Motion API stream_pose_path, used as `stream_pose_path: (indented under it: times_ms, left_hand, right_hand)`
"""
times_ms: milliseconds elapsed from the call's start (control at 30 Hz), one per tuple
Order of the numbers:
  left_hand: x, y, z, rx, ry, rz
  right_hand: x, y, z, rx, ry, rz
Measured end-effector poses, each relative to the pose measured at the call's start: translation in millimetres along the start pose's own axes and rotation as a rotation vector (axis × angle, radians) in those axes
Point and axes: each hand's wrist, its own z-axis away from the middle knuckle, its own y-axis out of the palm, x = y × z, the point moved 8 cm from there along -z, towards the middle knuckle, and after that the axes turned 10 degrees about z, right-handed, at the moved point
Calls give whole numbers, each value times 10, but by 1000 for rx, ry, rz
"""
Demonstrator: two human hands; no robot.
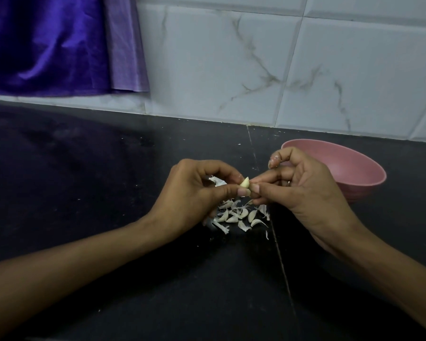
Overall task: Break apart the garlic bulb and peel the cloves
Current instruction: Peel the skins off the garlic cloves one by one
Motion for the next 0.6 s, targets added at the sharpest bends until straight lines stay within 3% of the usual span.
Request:
stream_pose_path:
  times_ms: [233, 600]
  left_hand:
    - [178, 109, 12, 80, -264, 329]
    - [213, 110, 11, 68, -304, 399]
  right_hand:
    - [2, -101, -24, -72, -15, 5]
    - [26, -83, -9, -48, -28, 90]
